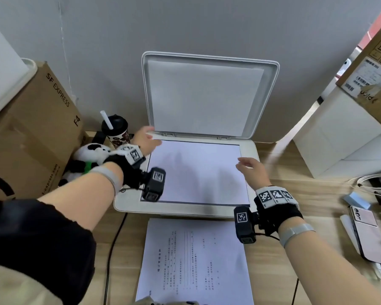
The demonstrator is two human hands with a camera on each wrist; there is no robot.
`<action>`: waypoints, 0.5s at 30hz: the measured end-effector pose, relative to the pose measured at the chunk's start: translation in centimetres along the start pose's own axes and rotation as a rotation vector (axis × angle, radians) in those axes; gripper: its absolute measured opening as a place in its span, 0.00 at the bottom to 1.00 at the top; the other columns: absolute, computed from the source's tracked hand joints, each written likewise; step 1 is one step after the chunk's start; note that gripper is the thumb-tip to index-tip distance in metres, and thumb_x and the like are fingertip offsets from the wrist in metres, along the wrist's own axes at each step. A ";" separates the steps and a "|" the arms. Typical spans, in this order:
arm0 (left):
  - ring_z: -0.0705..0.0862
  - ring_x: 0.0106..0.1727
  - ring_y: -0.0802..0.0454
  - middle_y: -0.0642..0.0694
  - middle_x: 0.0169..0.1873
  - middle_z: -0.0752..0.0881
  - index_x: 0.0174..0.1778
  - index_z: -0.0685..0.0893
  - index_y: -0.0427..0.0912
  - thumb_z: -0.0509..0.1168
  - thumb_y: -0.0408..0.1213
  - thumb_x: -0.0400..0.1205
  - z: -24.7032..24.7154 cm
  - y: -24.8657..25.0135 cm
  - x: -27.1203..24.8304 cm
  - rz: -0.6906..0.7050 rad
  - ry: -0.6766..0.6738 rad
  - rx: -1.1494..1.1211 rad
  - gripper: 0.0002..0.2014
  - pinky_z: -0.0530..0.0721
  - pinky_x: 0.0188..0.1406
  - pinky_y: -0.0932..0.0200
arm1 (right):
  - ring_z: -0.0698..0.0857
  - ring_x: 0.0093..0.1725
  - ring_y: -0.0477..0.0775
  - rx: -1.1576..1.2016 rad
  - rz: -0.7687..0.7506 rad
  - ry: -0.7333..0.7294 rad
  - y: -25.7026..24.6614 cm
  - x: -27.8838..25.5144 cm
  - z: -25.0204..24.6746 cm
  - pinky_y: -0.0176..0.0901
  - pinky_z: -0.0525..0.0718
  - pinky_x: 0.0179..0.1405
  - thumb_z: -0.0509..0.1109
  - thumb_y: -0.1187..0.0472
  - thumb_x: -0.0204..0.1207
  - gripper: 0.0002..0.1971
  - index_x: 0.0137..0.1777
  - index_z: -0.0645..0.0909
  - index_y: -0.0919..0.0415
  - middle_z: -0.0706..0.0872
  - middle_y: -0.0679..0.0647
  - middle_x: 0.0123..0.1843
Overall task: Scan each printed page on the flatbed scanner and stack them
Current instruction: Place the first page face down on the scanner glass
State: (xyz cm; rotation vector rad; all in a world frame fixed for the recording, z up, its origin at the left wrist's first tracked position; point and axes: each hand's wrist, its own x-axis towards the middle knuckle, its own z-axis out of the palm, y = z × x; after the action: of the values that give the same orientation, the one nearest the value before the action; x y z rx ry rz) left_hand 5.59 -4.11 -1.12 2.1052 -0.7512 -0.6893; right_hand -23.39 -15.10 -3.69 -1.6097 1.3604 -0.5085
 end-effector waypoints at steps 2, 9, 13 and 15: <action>0.81 0.38 0.49 0.39 0.48 0.82 0.80 0.62 0.43 0.67 0.31 0.79 -1.0 2.2 1.9 -0.088 0.013 -0.173 0.33 0.81 0.26 0.64 | 0.81 0.43 0.49 0.182 0.088 -0.010 -0.6 0.3 -0.4 0.36 0.75 0.38 0.65 0.66 0.79 0.11 0.60 0.81 0.60 0.82 0.54 0.52; 0.75 0.15 0.59 0.45 0.25 0.85 0.64 0.59 0.49 0.48 0.35 0.89 -3.2 7.3 5.3 -0.206 -0.001 -0.644 0.10 0.68 0.24 0.66 | 0.81 0.40 0.48 0.481 0.277 -0.039 -0.5 0.2 -1.6 0.37 0.75 0.40 0.63 0.62 0.81 0.07 0.46 0.83 0.55 0.87 0.50 0.44; 0.79 0.23 0.55 0.50 0.16 0.82 0.46 0.69 0.46 0.46 0.24 0.83 -3.9 7.9 5.7 -0.161 0.046 -0.633 0.12 0.70 0.27 0.62 | 0.81 0.39 0.47 0.487 0.303 -0.020 0.0 -0.3 -2.5 0.37 0.74 0.40 0.65 0.61 0.80 0.06 0.45 0.84 0.55 0.87 0.50 0.43; 0.76 0.20 0.56 0.50 0.17 0.82 0.42 0.71 0.45 0.47 0.27 0.83 -4.3 7.7 5.3 -0.183 0.089 -0.662 0.11 0.67 0.24 0.63 | 0.81 0.39 0.47 0.510 0.305 -0.003 0.3 -0.5 -2.9 0.37 0.73 0.39 0.65 0.60 0.80 0.06 0.44 0.84 0.55 0.87 0.50 0.42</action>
State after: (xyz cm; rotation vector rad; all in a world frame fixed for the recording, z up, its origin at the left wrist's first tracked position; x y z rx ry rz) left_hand 9.96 -9.73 6.28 1.5864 -0.2263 -0.8029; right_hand -25.97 -15.76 -2.41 -0.9719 1.3114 -0.6064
